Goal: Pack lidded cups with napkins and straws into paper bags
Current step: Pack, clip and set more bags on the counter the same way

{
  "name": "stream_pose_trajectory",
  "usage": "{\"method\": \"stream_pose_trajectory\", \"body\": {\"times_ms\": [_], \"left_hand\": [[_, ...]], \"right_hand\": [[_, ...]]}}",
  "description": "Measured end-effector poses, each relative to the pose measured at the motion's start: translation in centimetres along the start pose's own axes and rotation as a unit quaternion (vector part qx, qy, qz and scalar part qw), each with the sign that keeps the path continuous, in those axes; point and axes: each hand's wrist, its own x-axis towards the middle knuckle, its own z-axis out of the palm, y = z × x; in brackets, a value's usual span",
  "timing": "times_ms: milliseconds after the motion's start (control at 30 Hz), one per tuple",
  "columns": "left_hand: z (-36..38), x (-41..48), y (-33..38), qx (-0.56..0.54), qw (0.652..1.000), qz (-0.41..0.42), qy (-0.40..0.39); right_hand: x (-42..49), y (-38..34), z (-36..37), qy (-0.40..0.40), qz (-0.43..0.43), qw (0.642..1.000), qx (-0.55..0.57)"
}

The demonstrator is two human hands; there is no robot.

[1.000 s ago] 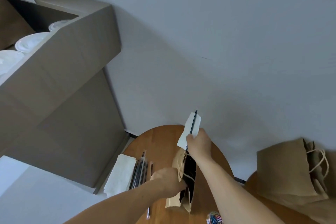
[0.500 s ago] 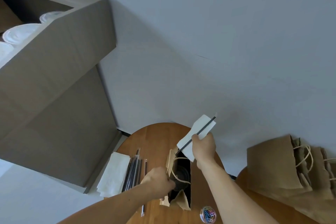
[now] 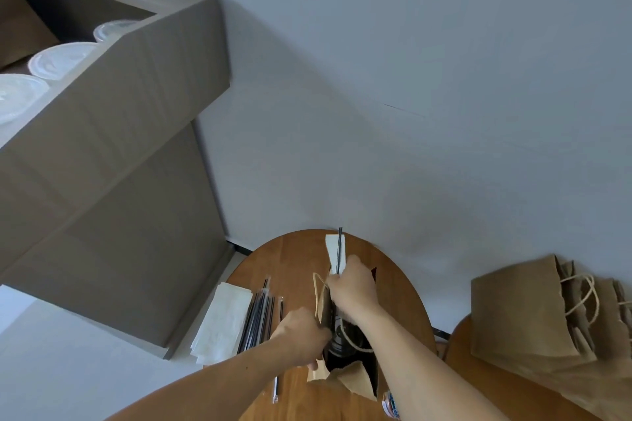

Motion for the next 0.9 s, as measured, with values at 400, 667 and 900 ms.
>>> {"method": "stream_pose_trajectory", "body": {"times_ms": [400, 667, 900], "left_hand": [[0.3, 0.8, -0.8, -0.036, 0.999, 0.004, 0.014], [0.1, 0.5, -1.7, -0.052, 0.999, -0.015, -0.001], [0.1, 0.3, -2.9, -0.06, 0.998, -0.027, 0.019]], "right_hand": [[-1.8, 8.6, 0.9, -0.168, 0.018, 0.969, -0.181], [2.6, 9.1, 4.4, -0.208, 0.095, 0.959, -0.17], [3.2, 10.1, 6.4, -0.132, 0.095, 0.961, -0.224]]}}
